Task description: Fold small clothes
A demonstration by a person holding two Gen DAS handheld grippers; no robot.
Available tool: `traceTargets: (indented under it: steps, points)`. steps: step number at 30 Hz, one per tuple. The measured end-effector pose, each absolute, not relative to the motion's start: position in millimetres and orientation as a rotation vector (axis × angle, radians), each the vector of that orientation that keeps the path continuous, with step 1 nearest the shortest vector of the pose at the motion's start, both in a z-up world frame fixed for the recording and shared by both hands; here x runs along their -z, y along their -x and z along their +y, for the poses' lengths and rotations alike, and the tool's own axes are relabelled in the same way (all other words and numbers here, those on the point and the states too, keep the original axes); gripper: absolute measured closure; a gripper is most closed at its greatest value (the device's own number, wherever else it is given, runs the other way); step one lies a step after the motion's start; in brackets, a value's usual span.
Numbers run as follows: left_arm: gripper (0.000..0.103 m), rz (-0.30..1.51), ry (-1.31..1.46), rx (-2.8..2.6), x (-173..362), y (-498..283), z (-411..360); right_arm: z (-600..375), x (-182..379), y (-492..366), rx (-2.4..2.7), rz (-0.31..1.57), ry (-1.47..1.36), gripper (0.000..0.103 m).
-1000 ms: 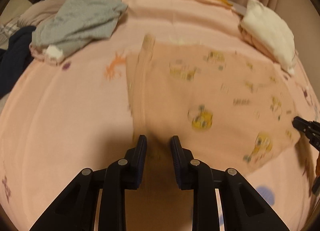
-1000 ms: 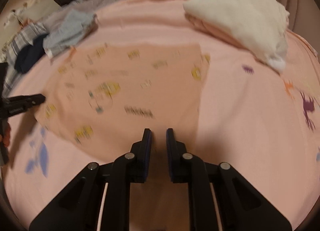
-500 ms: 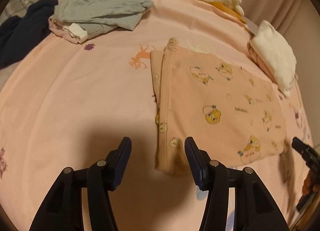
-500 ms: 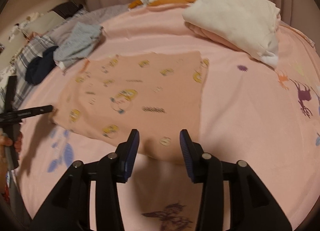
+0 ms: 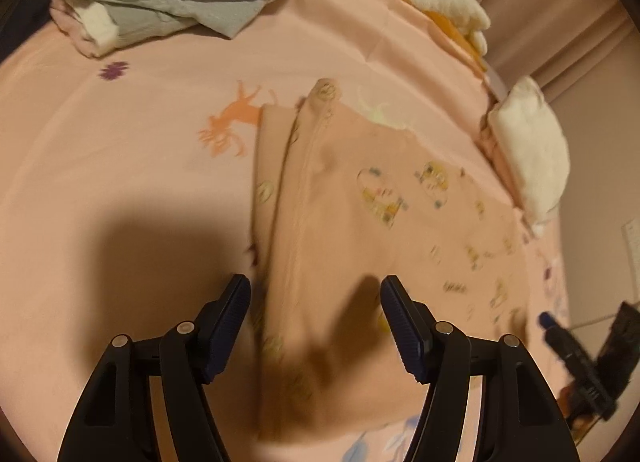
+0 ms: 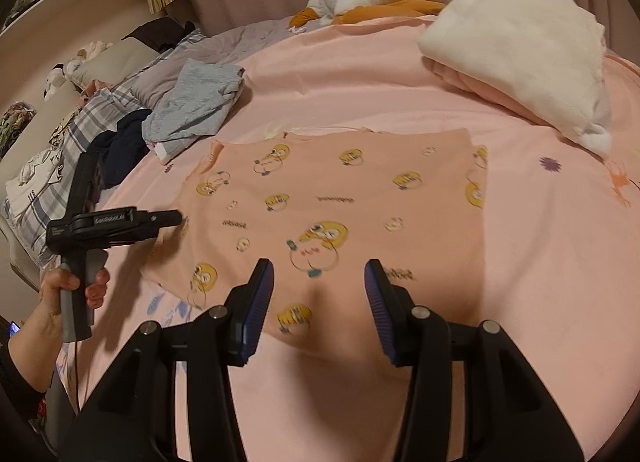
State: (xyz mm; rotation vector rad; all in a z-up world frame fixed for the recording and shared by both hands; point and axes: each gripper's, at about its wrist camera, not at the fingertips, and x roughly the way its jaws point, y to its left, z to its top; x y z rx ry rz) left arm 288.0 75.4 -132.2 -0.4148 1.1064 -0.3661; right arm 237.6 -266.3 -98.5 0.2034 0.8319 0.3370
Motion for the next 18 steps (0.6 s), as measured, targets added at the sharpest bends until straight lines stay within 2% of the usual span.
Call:
traceTargets:
  steps: [8,9,10,11,12,13,16,18]
  points:
    - [0.039,1.088,0.541,0.430,137,-317,69,-240,103,-283,-0.387,0.837,-0.196,0.055]
    - [0.045,1.087,0.536,0.421,136,-318,67,-237,104,-289,-0.389,0.839,-0.197,0.055]
    - [0.059,1.089,0.524,0.408,135,-319,66,-230,105,-300,-0.392,0.845,-0.198,0.057]
    - [0.066,1.096,0.508,0.389,135,-320,65,-227,107,-308,-0.393,0.848,-0.200,0.058]
    - [0.076,1.105,0.497,0.374,136,-321,64,-224,108,-317,-0.388,0.852,-0.202,0.063]
    - [0.080,1.107,0.491,0.368,135,-321,64,-217,110,-329,-0.376,0.859,-0.194,0.070]
    - [0.085,1.108,0.449,0.348,133,-320,62,-201,113,-354,-0.348,0.863,-0.153,0.086]
    - [0.086,1.101,0.401,0.336,128,-318,57,-192,120,-371,-0.328,0.890,-0.139,0.091]
